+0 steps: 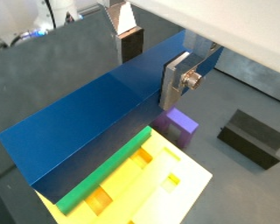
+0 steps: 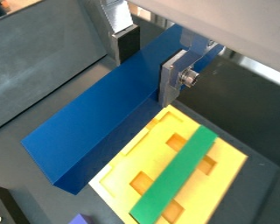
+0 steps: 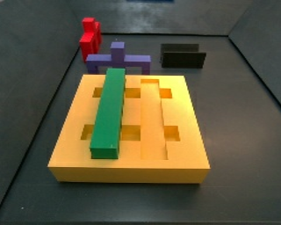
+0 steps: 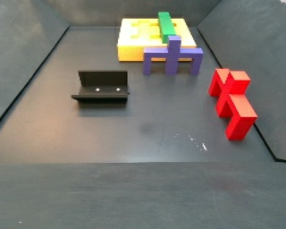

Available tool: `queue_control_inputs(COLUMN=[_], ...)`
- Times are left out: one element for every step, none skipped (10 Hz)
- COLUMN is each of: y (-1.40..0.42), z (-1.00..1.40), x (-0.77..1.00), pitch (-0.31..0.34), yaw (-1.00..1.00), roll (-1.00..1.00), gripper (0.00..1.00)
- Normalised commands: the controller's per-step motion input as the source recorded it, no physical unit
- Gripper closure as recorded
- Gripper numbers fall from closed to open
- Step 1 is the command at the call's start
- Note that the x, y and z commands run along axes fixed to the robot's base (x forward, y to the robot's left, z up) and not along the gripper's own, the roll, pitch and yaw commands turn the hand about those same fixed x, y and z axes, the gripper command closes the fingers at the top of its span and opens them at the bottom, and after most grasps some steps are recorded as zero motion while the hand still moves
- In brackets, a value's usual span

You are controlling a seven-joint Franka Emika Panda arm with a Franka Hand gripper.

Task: Pick up the blue object. Move up. Move to above the board. Insert the blue object.
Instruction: Insert the blue object.

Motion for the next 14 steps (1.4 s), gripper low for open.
queue_control_inputs(y=[-0.09,-0.29,-0.21,-0.04,-0.01,-0.08,-0.13,-0.15,-0.24,-0.1,-0.04,0.0,0.1,0.04], z=[-0.54,-0.93,-0.93,-0.79,-0.76,-0.83,-0.91,-0.91,-0.92,-0.75,-0.74,-0.66,-0.47,-0.43], x=[0.69,0.64,0.61,0.57,0.55,0.51,0.33,0.13,0.0,-0.26,-0.09,-0.14,0.0,-0.01], pitch=[-0.049,-0.069,-0.066,-0.07,-0.047,-0.033,-0.056,-0.077,-0.099,-0.187,-0.137,-0.237,-0.18,-0.12], yaw=[0.21,0.18,0.22,0.28,0.29,0.3,0.33,0.15,0.0,-0.25,-0.36,-0.25,-0.05,-0.09], roll=[0.07,0.0,0.0,0.0,0.03,0.07,0.16,0.16,0.2,0.16,0.19,0.01,0.0,0.0], gripper=[1.0,1.0,1.0,1.0,1.0,1.0,1.0,1.0,1.0,1.0,1.0,1.0,1.0,1.0])
